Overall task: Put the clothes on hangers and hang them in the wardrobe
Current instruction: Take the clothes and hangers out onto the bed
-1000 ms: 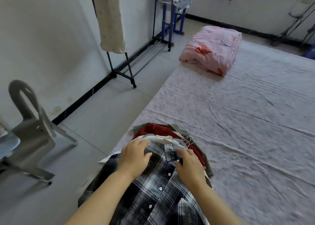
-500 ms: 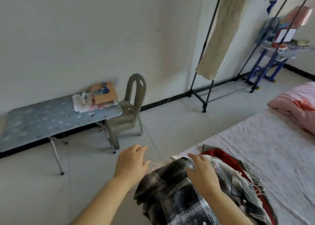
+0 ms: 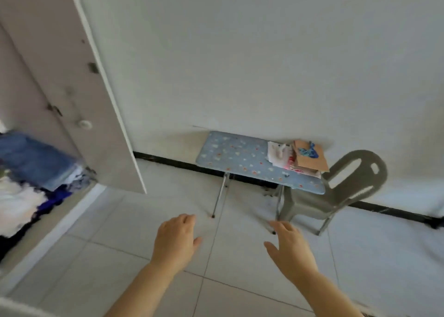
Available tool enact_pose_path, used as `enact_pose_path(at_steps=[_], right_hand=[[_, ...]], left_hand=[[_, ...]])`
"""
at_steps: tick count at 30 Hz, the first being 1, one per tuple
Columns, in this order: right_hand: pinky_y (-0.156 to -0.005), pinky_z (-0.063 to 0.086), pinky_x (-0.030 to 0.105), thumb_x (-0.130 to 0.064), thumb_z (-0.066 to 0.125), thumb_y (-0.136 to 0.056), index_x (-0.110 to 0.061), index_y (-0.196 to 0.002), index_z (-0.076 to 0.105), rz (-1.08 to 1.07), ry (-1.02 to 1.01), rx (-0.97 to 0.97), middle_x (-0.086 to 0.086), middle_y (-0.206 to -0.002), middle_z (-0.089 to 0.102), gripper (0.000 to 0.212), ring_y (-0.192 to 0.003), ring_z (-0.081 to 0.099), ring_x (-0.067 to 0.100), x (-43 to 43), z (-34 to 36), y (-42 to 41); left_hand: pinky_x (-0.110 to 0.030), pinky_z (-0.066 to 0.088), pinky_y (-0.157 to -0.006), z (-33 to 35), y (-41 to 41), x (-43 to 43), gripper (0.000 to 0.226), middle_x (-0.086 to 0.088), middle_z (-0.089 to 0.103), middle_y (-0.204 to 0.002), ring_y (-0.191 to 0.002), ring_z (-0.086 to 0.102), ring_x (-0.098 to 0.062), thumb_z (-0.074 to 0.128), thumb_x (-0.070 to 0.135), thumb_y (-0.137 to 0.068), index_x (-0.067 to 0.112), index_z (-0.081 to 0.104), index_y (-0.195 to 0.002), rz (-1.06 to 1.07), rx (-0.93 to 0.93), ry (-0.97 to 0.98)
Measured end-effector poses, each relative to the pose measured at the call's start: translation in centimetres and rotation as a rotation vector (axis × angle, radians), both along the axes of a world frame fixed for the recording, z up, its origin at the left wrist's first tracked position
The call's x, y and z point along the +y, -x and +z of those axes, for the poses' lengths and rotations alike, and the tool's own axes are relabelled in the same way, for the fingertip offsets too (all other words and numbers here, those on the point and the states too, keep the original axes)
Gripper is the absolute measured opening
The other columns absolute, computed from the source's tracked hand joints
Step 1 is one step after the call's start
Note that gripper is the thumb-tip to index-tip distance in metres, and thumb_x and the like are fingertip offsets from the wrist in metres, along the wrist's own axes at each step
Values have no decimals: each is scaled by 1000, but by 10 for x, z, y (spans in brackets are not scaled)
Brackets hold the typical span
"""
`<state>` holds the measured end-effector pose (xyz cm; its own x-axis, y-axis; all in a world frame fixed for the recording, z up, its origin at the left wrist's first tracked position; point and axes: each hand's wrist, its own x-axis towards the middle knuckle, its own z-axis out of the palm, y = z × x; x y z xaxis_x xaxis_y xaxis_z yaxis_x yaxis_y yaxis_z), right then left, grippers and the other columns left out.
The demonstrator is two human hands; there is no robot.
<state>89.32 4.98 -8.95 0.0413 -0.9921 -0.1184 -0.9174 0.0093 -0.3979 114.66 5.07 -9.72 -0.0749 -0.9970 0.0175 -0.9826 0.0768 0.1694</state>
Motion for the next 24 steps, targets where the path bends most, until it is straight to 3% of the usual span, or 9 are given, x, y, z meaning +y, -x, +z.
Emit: enact_pose_path(at_steps=[6, 16, 24], right_hand=[[-105, 32, 27, -36, 53, -91, -29, -141, 32, 298, 1, 33, -8, -139, 39, 55, -128, 38, 15, -64, 10, -128], [-108, 32, 28, -37, 52, -91, -29, -142, 32, 780, 45, 49, -8, -138, 41, 55, -125, 40, 12, -193, 17, -322], [-103, 34, 26, -38, 54, -90, -29, -139, 35, 1059, 165, 34, -9, -136, 44, 53, -122, 43, 11, -280, 42, -466]], left_hand=[[-25, 37, -88, 8, -110, 5, 39, 5, 52, -120, -103, 51, -14, 44, 42, -91, 21, 43, -124, 251, 36, 23], [-28, 33, -102, 15, -252, -48, 50, 5, 42, -136, -121, 43, -13, 42, 43, -93, 22, 33, -138, 689, 25, 36], [-28, 32, -100, 42, -341, -102, 50, 7, 45, -132, -120, 43, -14, 42, 45, -92, 23, 33, -136, 916, -49, 99]])
